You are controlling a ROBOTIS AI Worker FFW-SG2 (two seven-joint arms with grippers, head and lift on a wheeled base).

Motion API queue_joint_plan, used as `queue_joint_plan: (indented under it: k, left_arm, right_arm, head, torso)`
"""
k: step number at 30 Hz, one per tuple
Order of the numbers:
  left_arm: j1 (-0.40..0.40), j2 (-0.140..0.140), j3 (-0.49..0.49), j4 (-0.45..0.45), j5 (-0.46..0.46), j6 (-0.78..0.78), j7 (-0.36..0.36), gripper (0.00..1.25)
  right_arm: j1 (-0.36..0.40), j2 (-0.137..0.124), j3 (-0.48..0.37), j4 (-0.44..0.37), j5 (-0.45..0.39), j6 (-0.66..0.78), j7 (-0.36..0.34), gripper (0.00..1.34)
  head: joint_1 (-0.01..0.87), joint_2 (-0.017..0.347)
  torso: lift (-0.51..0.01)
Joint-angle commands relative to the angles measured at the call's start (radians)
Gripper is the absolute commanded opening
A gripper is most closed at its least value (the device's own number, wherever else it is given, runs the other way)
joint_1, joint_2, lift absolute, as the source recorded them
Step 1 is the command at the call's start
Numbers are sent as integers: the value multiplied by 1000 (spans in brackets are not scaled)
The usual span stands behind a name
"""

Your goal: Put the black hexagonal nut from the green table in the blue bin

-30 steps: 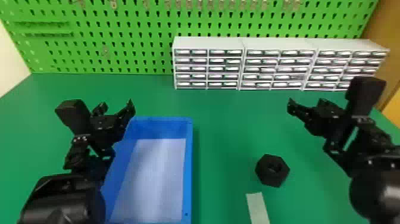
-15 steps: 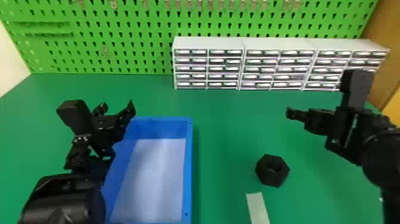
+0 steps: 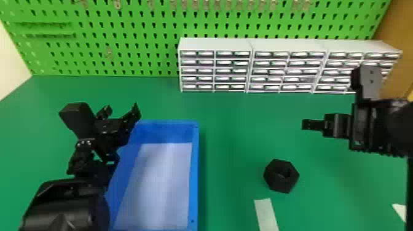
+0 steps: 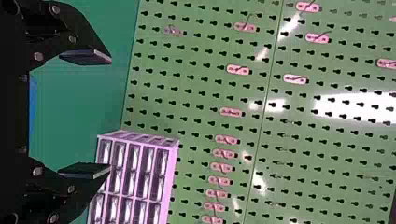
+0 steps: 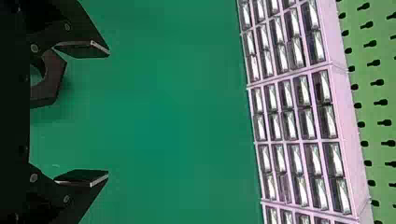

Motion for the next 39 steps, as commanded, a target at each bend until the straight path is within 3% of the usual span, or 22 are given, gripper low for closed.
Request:
queue_joint_plan:
  k: [1, 22, 39]
  left_arm:
    - [0, -3, -2, 0, 0, 0, 0, 813]
    - [0, -3, -2, 0, 0, 0, 0, 813]
    - [2, -3, 1, 0, -2, 0, 0, 813]
  right_arm:
    - [-14, -1, -2, 16, 13, 6, 0, 982]
    - [-34, -8, 21, 194, -34, 6, 0, 982]
    - [-13, 4, 28, 266, -54, 6, 0, 983]
  head:
    - [686, 51]
    - [686, 51]
    - [686, 51]
  torso:
    - [-97]
    - [-97]
    - [-97]
